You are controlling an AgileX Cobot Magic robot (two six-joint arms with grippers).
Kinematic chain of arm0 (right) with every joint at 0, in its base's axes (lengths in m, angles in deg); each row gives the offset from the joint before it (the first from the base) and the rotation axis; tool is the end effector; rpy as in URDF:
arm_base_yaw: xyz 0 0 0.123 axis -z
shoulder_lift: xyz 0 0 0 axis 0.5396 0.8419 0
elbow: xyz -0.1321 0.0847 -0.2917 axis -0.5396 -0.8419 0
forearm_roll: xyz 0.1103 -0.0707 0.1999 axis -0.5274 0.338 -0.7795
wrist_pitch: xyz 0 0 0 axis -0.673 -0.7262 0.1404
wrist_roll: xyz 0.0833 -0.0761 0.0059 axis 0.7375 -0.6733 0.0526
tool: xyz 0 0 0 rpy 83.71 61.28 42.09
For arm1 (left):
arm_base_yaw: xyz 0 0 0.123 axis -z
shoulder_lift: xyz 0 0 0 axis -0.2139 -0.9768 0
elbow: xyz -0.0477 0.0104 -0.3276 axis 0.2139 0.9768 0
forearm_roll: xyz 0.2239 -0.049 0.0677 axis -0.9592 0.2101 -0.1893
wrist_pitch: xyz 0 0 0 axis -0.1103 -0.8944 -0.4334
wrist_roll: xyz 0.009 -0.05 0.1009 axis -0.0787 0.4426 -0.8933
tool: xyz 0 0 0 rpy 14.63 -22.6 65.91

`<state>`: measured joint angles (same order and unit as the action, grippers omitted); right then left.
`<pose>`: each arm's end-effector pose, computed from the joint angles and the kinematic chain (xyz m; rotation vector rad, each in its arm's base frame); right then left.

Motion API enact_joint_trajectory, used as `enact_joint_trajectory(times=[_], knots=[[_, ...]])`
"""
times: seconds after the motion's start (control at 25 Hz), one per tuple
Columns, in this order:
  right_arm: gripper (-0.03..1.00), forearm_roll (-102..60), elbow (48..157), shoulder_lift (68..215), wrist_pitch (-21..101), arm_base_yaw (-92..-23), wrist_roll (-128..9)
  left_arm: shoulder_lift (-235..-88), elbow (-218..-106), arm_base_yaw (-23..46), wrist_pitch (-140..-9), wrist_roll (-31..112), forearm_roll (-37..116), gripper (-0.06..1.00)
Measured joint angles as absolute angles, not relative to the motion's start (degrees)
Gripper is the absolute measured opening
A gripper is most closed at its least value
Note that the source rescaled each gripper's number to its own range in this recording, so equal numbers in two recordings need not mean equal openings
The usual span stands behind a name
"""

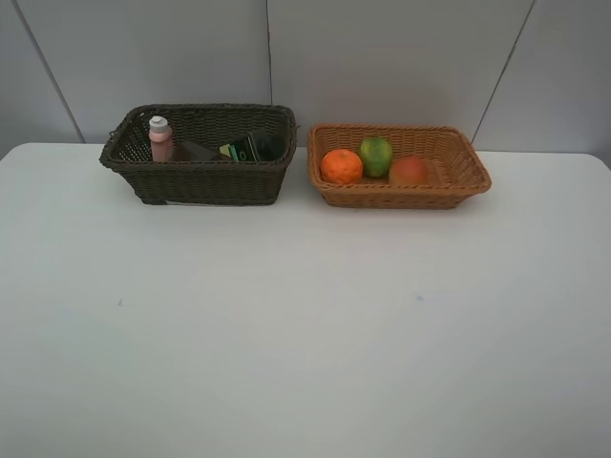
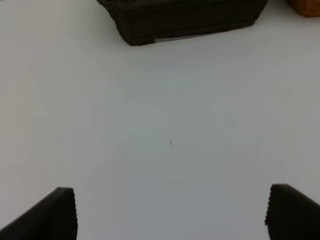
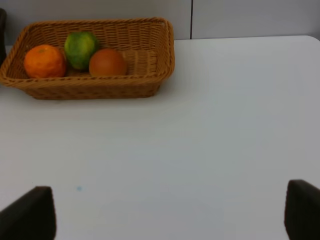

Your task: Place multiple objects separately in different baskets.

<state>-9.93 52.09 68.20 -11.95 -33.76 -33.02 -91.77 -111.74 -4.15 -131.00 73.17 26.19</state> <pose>-0.0460 -0.0061 0.2671 0.0479 2.0183 -0.0102 -0.0353 0.0051 0.2675 0.1674 2.0860 -0.0765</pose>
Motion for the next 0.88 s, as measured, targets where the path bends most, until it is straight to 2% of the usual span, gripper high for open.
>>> enact_joint_trajectory(times=[0.88], knots=[[0.98,-9.93,52.09,68.20,-11.95,-33.76,-33.02,-87.88,-111.35,-4.15,-130.95,75.10,30.65,0.98]])
